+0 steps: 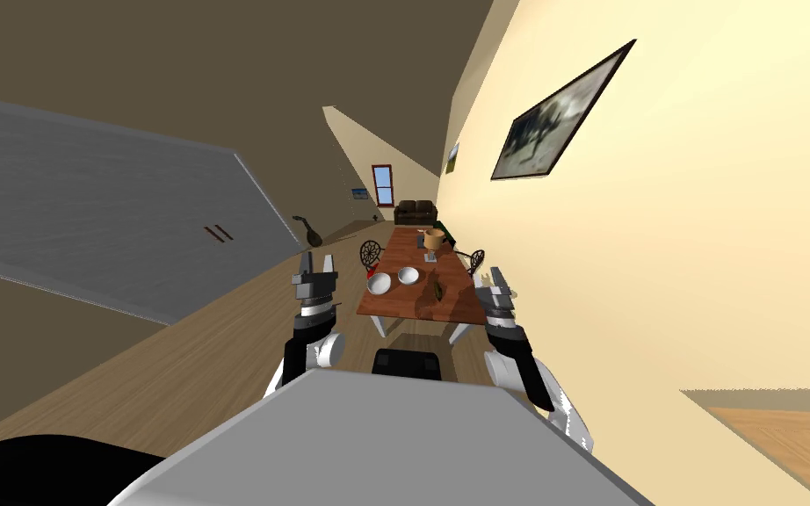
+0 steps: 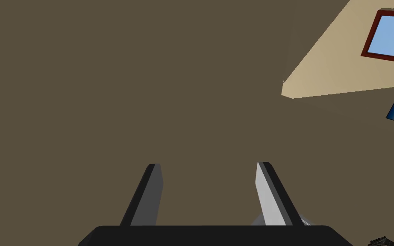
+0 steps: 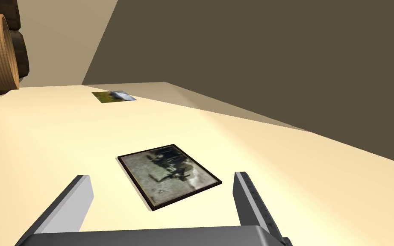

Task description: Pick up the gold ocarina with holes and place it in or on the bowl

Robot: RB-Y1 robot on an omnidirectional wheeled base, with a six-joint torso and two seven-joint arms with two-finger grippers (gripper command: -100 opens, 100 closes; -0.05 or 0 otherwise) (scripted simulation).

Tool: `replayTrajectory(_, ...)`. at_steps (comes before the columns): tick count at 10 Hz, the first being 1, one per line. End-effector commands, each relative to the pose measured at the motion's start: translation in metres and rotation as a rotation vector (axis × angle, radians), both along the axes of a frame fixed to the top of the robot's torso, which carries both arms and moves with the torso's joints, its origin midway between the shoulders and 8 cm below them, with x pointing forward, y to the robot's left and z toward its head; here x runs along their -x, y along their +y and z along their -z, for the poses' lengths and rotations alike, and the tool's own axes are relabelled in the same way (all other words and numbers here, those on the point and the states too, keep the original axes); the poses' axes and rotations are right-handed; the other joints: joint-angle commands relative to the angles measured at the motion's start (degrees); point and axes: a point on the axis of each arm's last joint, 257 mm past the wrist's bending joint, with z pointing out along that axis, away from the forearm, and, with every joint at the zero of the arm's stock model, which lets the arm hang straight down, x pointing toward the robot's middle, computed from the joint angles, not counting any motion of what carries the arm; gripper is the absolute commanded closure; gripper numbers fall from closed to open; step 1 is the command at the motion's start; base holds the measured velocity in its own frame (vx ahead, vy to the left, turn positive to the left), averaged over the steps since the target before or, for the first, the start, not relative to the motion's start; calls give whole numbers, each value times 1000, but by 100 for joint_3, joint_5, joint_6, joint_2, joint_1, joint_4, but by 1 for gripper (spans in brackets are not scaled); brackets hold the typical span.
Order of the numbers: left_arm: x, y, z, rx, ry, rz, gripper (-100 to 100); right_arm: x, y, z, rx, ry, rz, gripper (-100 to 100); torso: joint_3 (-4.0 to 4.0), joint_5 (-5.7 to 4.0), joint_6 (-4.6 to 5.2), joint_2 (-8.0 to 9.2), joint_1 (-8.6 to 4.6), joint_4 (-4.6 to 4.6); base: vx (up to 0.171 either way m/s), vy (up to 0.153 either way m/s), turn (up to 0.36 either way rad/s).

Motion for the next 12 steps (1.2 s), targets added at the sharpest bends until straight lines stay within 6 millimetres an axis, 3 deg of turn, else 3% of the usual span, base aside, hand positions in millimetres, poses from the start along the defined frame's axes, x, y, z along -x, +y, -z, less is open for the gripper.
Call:
replayTrajectory(1, 0, 0, 0, 0, 0, 0, 0, -10, -6, 20, -57, 57, -20, -100, 0, 0, 0, 0, 0, 0, -44, 105, 96)
replayTrajectory(12, 0, 0, 0, 0, 0, 0, 0, -62, -46, 141, -497, 311, -42, -100, -8, -5, 2, -15, -28, -3, -17, 55, 82)
